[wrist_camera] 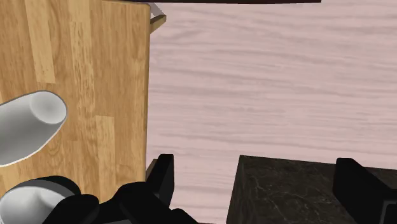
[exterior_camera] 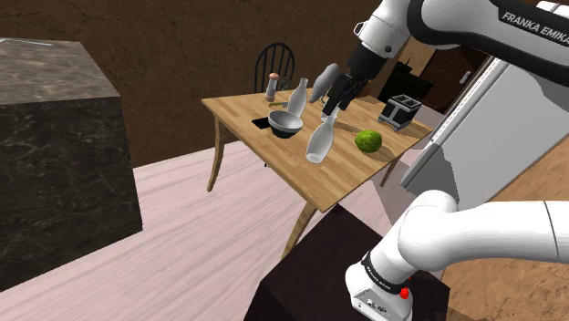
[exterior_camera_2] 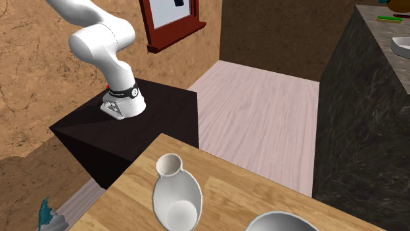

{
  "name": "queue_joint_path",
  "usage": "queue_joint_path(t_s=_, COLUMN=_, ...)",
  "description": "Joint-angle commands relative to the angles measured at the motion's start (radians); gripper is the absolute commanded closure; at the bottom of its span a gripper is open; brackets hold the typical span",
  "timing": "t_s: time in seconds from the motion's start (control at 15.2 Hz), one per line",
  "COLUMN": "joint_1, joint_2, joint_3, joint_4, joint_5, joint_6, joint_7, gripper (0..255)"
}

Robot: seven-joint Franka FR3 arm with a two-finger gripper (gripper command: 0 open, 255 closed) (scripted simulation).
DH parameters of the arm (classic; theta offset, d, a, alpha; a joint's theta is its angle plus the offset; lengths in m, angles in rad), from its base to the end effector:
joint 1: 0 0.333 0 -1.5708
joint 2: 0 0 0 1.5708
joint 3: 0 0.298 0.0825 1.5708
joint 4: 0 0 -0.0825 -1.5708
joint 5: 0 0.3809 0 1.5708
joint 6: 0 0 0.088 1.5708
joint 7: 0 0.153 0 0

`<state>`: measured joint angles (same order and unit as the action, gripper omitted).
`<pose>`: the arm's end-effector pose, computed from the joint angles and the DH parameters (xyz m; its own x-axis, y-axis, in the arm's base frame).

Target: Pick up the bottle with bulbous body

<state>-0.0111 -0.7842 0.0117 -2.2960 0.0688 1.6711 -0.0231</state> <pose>0.3345 0.0109 0.5702 0.9870 0.0147 0.1598 0.0241 -0.9981 -0.0567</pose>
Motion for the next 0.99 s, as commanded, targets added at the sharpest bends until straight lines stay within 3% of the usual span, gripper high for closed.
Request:
queue_joint_path(t_s=0.0, joint_1=0.0, joint_2=0.0, joint_3=0.0, joint_4=0.0, joint_5=0.0, joint_6=0.0, joint_7=0.0, gripper=0)
queue_joint_path(t_s=0.92, joint_1=-0.069, joint_2=0.284, joint_3=-0.251, joint_4=0.055, joint_5=-0.116, joint_6=0.18, joint_7=-0.297, gripper=0)
